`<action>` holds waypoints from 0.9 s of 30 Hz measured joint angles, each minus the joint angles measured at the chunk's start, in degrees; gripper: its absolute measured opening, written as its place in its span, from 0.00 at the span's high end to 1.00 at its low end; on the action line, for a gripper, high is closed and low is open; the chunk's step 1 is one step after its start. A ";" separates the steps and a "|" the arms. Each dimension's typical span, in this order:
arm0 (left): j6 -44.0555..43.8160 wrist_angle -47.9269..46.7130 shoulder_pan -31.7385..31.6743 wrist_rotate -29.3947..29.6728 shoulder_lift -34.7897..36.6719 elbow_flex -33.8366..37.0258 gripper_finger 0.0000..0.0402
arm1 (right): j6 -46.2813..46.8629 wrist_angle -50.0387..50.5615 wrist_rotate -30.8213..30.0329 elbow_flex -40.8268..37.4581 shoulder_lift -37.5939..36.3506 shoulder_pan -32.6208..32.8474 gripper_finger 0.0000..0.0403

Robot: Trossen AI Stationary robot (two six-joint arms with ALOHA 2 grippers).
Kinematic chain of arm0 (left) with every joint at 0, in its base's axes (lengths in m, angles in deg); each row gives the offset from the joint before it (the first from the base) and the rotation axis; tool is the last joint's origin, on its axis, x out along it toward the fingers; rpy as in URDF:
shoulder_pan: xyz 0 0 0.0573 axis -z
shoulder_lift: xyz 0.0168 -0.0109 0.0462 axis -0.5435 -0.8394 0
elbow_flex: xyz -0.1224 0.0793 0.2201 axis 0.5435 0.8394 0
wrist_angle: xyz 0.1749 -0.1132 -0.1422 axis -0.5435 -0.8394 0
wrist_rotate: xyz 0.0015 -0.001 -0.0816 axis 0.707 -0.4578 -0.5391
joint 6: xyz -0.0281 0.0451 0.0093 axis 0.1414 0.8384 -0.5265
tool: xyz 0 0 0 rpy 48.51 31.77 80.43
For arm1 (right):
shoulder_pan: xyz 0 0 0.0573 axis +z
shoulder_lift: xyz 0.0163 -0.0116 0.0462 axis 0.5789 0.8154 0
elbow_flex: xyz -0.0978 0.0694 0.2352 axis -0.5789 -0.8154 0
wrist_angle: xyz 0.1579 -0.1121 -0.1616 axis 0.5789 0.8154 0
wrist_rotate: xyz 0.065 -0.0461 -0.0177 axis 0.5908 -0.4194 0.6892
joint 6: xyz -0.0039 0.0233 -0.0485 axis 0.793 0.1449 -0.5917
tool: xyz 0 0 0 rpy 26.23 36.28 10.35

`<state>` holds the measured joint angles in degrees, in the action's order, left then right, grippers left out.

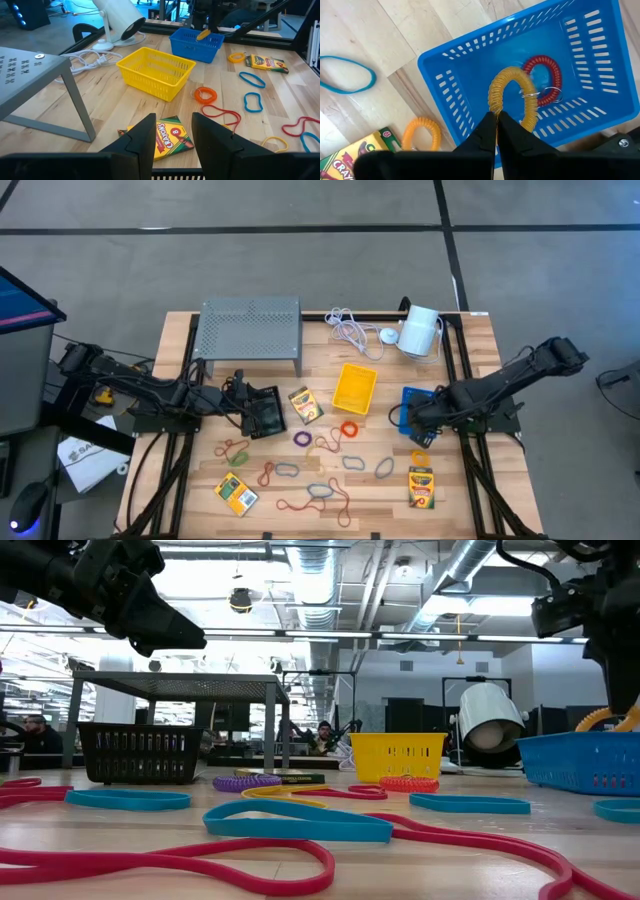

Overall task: Pick & Place Office Desk Supplies
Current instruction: Put the yellow spring keychain into the blue bin

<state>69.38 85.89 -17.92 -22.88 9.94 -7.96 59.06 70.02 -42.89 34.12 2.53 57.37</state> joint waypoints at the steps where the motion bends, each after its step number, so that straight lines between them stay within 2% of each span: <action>1: 0.00 0.00 0.00 0.00 0.02 0.00 0.69 | 0.00 -0.24 -0.01 0.00 0.37 0.00 1.00; 14: 0.00 0.00 0.02 0.00 0.01 0.00 0.69 | -0.81 -0.31 0.24 0.00 6.14 0.00 1.00; 27: 0.00 0.00 0.00 0.02 0.02 0.00 0.69 | -1.49 -0.79 0.20 0.00 6.60 0.00 0.95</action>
<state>69.38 85.89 -17.92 -22.86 9.96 -7.96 57.57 69.23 -42.69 34.12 9.13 57.37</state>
